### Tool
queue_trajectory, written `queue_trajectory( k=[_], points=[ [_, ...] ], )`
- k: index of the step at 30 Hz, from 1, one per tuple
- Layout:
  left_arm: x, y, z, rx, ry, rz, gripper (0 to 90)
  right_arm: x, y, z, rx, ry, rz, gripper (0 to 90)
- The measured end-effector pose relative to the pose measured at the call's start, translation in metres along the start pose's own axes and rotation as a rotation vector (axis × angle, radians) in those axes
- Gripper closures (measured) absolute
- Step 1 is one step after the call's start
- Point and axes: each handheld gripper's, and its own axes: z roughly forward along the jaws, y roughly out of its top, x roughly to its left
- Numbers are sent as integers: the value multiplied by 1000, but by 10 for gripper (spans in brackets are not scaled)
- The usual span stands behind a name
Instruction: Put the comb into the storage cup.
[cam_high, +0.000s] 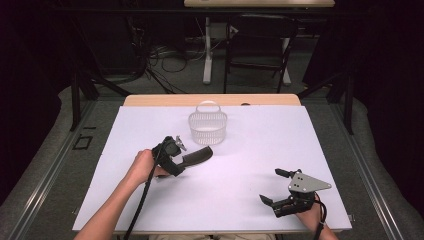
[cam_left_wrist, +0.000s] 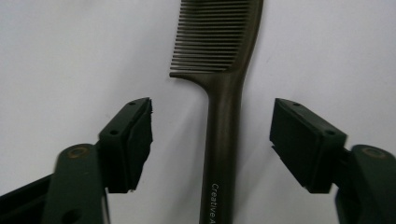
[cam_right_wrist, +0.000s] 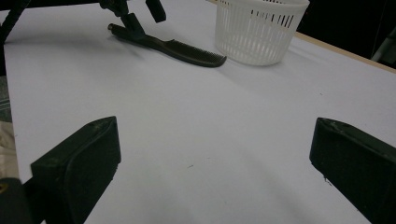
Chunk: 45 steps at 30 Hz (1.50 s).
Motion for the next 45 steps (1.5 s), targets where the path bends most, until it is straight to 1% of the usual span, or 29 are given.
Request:
queue_trajectory(
  k=[2,4,6,9,12,13,14,16,17,19,21,24,27,28,31,33,35,38,39,42,43,45],
  points=[
    [1,2,2,18,-14,1,365,0,0,0,1,1,-1,15],
    [0,5,5,45,-27,15,417,0,0,0,2,2,-2,15],
    [0,7,7,60,-33,17,450,0,0,0,5,2,-4,15],
    [0,10,9,83,-45,24,539,0,0,0,7,3,-5,15],
    [1,13,11,102,-54,31,595,1,0,0,9,3,-4,15],
    [1,14,11,111,-64,36,610,1,0,0,8,3,-5,15],
    [1,14,12,113,-70,38,619,1,0,0,9,3,-7,15],
    [1,15,13,133,-62,51,638,1,0,0,9,4,-7,15],
    [1,16,14,146,-71,52,641,1,0,0,10,4,-7,15],
    [1,17,16,161,-71,59,656,1,0,0,10,4,-8,15],
    [2,18,17,169,-76,70,665,1,0,1,12,7,-7,15],
    [3,18,17,172,-87,71,671,1,0,1,13,6,-8,15],
    [4,20,17,184,-99,92,694,1,0,1,18,7,-9,15],
    [3,20,18,189,-101,93,705,1,0,1,19,7,-7,15],
    [2,22,18,200,-95,110,717,2,0,1,20,9,-9,16],
    [1,22,18,194,-89,113,720,2,0,1,21,8,-10,15],
    [1,22,17,201,-98,114,721,1,0,1,21,8,-9,15],
    [2,20,14,185,-91,113,721,1,0,1,21,8,-9,16],
    [2,20,13,171,-88,110,722,1,0,1,21,8,-9,16],
    [1,18,8,147,-98,100,722,1,0,1,23,7,-10,16],
    [0,17,7,130,-102,89,722,2,0,1,22,7,-10,15],
    [-1,16,6,118,-103,97,722,1,0,1,20,7,-12,16]
  ],
)
